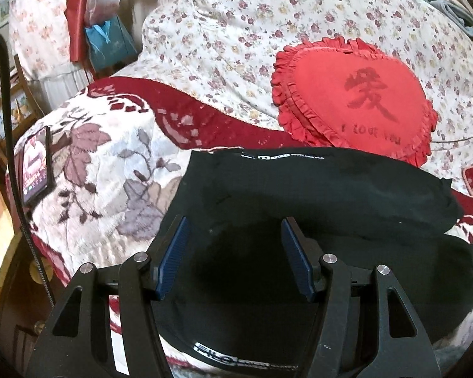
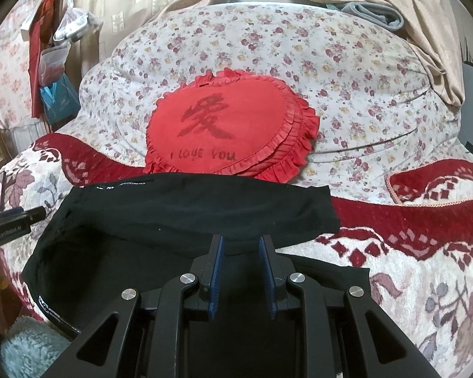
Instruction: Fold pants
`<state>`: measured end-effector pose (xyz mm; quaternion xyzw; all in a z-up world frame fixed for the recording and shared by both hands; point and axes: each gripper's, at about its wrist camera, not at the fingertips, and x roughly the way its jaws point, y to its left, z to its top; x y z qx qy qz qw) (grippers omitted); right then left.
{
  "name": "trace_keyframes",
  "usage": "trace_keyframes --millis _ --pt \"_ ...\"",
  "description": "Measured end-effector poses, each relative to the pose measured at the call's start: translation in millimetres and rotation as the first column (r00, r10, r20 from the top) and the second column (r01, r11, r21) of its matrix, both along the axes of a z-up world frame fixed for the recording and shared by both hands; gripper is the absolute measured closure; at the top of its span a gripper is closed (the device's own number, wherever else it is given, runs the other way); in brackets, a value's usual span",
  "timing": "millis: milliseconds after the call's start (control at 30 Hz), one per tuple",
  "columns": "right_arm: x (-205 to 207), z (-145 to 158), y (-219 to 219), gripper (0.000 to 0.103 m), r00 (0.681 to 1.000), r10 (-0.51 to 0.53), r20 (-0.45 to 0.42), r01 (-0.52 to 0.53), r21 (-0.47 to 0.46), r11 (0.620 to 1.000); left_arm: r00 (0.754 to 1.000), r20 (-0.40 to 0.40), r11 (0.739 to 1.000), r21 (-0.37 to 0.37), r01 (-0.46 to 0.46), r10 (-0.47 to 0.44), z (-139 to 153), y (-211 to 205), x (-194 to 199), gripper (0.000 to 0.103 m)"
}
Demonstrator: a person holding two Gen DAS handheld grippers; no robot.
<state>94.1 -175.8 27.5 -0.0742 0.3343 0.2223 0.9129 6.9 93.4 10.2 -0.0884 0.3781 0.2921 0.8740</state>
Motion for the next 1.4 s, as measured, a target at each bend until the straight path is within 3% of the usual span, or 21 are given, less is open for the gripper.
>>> trace_keyframes --millis 200,367,467,700,833,933,1200,1267,1300,1367,1400 --pt "0 0 -3 0.082 1.000 -0.010 -0.002 0.010 0.013 1.000 0.998 0.028 0.997 -0.039 0.063 -0.062 -4 25 1 0.042" --pt "2 0 -6 0.082 1.000 -0.017 -0.005 0.017 0.031 0.999 0.981 0.121 0.987 -0.017 0.158 -0.155 2 101 -3 0.042" --pt "3 0 -7 0.082 1.000 -0.022 -0.006 0.022 0.040 0.999 0.968 0.075 0.971 -0.002 0.240 -0.239 -3 148 10 0.042" --pt "4 -1 -5 0.082 1.000 -0.019 -0.012 0.019 0.029 0.999 0.927 0.084 0.906 -0.199 0.374 -0.365 -43 202 62 0.042" --pt "8 -3 -7 0.081 0.999 -0.029 -0.031 0.030 0.037 0.999 0.902 0.043 0.874 -0.230 0.428 -0.430 -71 205 88 0.042" --pt "11 -4 -8 0.082 0.998 -0.042 -0.049 0.044 0.047 0.998 0.899 0.033 0.864 -0.263 0.430 -0.437 -86 215 99 0.042" --pt "15 -7 -9 0.082 0.996 -0.061 -0.067 0.064 0.047 0.997 0.898 0.101 0.828 -0.355 0.434 -0.427 -96 232 109 0.044" --pt "14 -6 -8 0.082 0.996 -0.060 -0.060 0.062 0.040 0.997 0.893 0.115 0.814 -0.375 0.444 -0.435 -94 230 109 0.065" --pt "13 -6 -8 0.082 0.997 -0.061 -0.057 0.063 0.038 0.997 0.893 0.111 0.819 -0.363 0.444 -0.435 -92 227 107 0.067" --pt "13 -5 -8 0.082 0.997 -0.062 -0.053 0.064 0.037 0.997 0.892 0.111 0.827 -0.340 0.448 -0.438 -85 222 104 0.092" --pt "12 -5 -8 0.082 0.997 -0.063 -0.052 0.065 0.037 0.997 0.896 0.113 0.835 -0.329 0.442 -0.430 -82 221 101 0.093"
